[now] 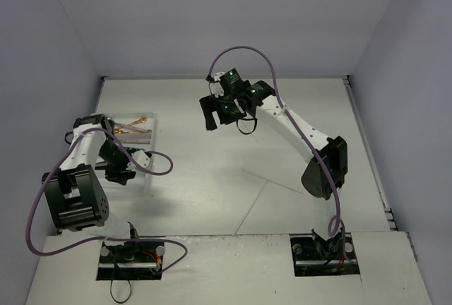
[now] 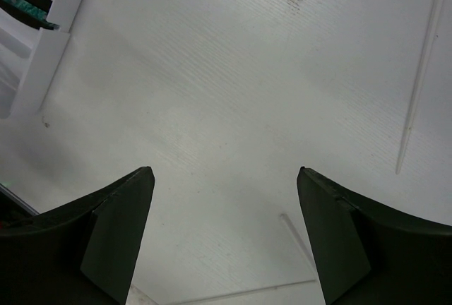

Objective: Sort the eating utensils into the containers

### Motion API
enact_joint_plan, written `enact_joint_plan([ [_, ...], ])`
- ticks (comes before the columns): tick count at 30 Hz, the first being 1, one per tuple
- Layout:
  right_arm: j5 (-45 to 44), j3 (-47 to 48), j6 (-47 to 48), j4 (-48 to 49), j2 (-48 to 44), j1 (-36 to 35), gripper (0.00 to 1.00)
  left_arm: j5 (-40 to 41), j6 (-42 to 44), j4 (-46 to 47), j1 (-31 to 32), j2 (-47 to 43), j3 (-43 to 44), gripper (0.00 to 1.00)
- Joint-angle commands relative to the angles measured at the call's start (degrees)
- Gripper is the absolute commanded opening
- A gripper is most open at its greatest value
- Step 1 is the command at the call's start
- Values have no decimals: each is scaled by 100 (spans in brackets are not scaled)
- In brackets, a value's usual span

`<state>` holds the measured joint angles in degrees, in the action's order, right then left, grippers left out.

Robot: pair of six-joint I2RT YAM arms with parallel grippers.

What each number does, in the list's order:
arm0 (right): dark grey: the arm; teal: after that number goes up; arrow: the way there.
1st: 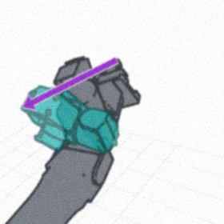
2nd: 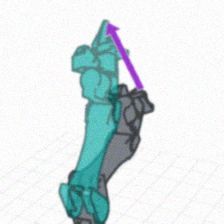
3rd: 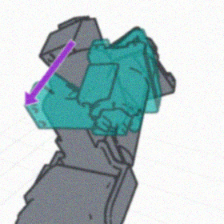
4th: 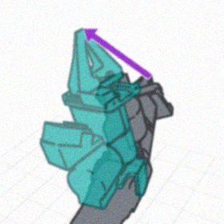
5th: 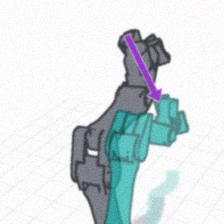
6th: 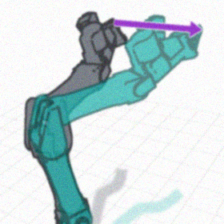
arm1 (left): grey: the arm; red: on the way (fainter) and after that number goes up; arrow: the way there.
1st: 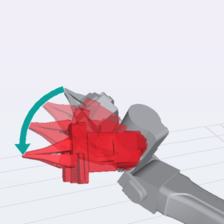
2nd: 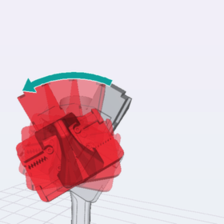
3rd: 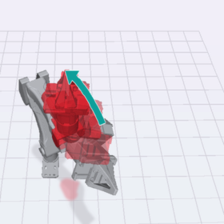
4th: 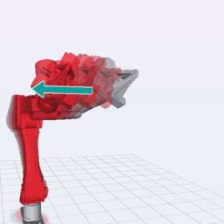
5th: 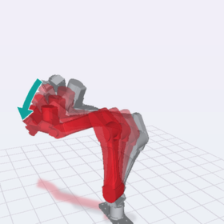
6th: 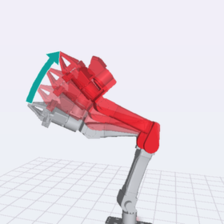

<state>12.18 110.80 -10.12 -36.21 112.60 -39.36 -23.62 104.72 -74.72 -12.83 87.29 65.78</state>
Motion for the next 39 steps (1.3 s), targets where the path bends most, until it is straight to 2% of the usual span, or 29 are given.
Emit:
enact_joint_plan([
  [1,-250,-126,254,131,-438,-106,77,-139,132,-676,-53,-205,155,49],
  [6,-645,-727,247,54,-684,-107,69,-983,-461,-685,-44,-421,805,52],
  [10,-1065,-1565,385,-324,-799,-220,55,-2025,-1226,-684,-19,-564,1574,55],
  [13,-1502,-1947,460,-556,-799,-279,48,-2386,-1541,-679,64,-614,1837,58],
  [15,-1637,-2465,451,-589,-887,-403,44,-2772,-1896,-676,104,-659,2066,64],
  [25,-2053,-2662,380,-597,-176,-871,41,-3514,-2703,-668,123,-684,2420,70],
  [39,-2633,-2585,430,-589,316,-977,36,-3621,-2715,-649,123,-785,2297,71],
])
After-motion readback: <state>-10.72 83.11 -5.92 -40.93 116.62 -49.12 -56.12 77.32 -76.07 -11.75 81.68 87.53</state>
